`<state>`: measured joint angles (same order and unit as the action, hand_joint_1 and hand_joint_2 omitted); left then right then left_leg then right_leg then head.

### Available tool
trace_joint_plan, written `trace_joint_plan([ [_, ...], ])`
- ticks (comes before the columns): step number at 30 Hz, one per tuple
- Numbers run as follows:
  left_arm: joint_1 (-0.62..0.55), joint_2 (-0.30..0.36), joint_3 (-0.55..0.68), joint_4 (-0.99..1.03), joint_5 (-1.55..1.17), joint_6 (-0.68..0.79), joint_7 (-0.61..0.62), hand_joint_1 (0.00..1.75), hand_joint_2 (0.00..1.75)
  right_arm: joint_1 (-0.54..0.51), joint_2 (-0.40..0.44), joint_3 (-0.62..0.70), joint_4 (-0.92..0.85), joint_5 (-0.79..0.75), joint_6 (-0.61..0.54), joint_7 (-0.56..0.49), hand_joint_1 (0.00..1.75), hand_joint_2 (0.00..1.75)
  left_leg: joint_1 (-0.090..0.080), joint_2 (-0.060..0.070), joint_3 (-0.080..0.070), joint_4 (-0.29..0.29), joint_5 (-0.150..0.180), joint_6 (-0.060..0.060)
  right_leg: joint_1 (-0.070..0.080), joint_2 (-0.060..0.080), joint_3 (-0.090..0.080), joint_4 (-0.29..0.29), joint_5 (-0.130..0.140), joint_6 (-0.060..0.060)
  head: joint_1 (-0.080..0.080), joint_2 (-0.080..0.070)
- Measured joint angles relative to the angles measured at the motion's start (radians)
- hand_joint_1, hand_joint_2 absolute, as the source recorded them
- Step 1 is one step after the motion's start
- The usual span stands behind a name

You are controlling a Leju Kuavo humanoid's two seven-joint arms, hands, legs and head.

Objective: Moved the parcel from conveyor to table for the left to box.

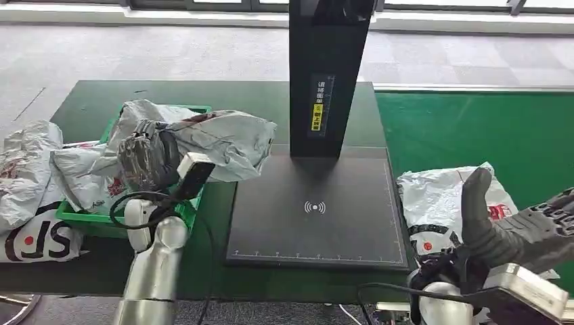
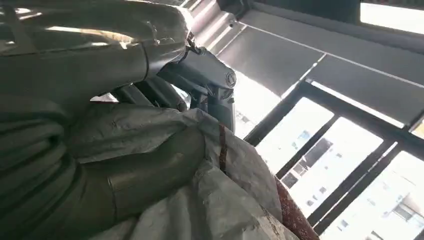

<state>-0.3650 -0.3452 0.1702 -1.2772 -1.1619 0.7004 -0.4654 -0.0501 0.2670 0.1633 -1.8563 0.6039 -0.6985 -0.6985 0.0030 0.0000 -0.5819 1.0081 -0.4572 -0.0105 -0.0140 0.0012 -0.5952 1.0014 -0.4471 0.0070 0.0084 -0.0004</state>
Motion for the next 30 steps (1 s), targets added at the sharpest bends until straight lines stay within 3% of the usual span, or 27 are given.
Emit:
trace_joint_plan([
  [20,-0.004,-0.005,0.197,-0.019,0.007,0.0,-0.022,1.75,1.75,0.028,0.0,-0.016,-0.005,0.003,0.0,0.0,0.0,1.75,0.0,0.0,0.0,0.0,0.0,0.0,0.0,0.0,0.0,0.0,0.0,0.0,0.0,0.0],
  [30,-0.037,0.019,0.226,0.097,-0.048,0.0,0.111,1.75,1.75,0.032,0.0,-0.016,-0.006,0.019,0.0,0.0,0.0,1.75,0.0,0.0,0.0,0.0,0.0,0.0,0.0,0.0,0.0,0.0,0.0,0.0,0.0,0.0],
])
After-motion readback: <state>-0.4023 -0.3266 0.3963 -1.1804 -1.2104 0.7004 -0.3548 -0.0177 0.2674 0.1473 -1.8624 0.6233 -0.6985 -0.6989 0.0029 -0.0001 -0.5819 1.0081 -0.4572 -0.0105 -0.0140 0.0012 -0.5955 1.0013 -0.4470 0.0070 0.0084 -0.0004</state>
